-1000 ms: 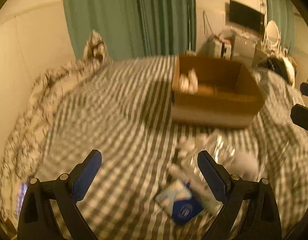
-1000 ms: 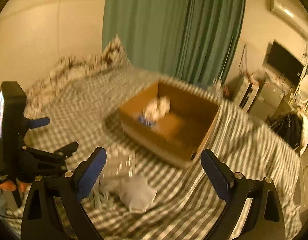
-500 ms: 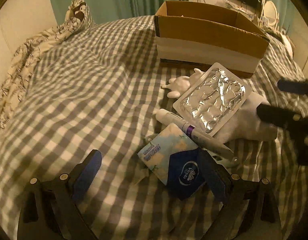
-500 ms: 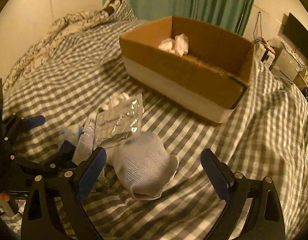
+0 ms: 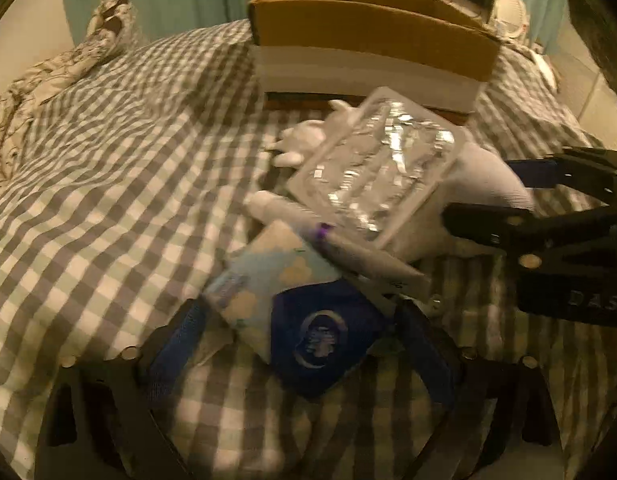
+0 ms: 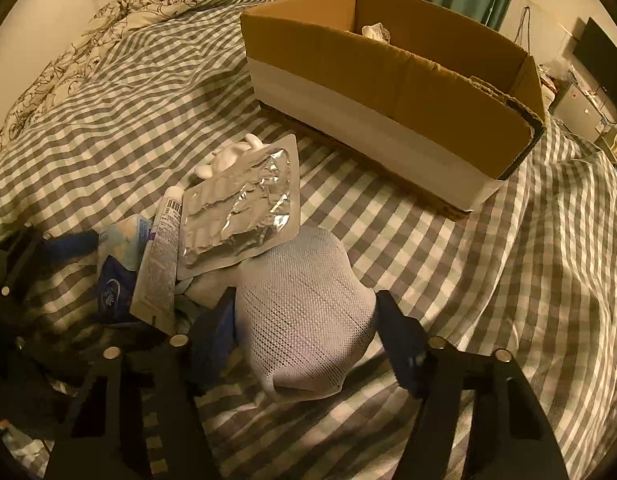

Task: Organize objects
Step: 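Grasp the blue Vinda tissue pack with the left tool while the right tool grasps the white mesh sock, then carry the tissue pack and sock into the box and open both tools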

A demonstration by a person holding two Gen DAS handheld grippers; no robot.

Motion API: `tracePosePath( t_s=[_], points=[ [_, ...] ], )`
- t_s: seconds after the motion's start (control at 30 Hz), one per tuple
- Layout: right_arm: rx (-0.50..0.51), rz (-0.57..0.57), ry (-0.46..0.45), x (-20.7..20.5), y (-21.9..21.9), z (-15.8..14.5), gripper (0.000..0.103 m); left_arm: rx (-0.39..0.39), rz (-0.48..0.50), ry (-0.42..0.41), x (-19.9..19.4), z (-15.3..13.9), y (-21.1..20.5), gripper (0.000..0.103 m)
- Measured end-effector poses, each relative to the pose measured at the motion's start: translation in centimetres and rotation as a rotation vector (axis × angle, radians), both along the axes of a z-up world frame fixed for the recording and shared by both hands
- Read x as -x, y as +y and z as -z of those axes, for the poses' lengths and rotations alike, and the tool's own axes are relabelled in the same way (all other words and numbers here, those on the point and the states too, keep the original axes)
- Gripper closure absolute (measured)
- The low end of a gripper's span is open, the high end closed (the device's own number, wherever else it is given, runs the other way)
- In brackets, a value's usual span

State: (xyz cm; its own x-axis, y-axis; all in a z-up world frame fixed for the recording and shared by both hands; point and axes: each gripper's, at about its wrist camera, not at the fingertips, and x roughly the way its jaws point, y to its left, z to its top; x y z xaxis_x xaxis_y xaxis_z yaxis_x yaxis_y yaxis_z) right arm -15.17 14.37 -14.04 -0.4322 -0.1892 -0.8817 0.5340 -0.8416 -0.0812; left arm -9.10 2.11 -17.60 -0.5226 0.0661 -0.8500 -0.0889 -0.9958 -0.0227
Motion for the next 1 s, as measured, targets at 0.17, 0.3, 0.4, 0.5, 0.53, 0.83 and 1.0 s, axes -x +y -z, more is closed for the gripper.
tracePosePath(
  t_s=[0.17,0.3,0.4,0.5,0.53,0.83,1.0],
  points=[
    [0.002,0.003,0.039,-1.0,0.0,-1.0,0.046,-0.047,0.013,-0.008,-0.6,-0.3,-0.2,0.022],
    [0.0,0.017,0.071,-2.0,0.5,-2.3,0.048,-0.05,0.017,-0.001,-1.4,-1.4,-0.5,0.022],
    [-0.008,0.019,0.1,-3.0,0.9,-3.7,0.048,-0.043,0.021,0.014,-2.1,-2.6,-0.8,0.022],
    [-0.035,0.02,0.148,-4.2,1.1,-5.4,0.049,-0.026,0.021,0.047,-2.5,-4.2,-1.2,0.022],
    [-0.039,0.021,0.163,-4.5,1.3,-6.1,0.049,-0.02,0.019,0.062,-2.7,-4.9,-1.4,0.022],
    [-0.012,0.023,0.32,-7.8,1.9,-13.6,0.049,0.011,0.005,0.194,-4.1,-11.2,-2.2,0.022],
    [0.018,0.021,0.392,-9.0,1.8,-17.2,0.049,0.023,0.015,0.266,-4.2,-14.6,-1.8,0.022]
  ],
)
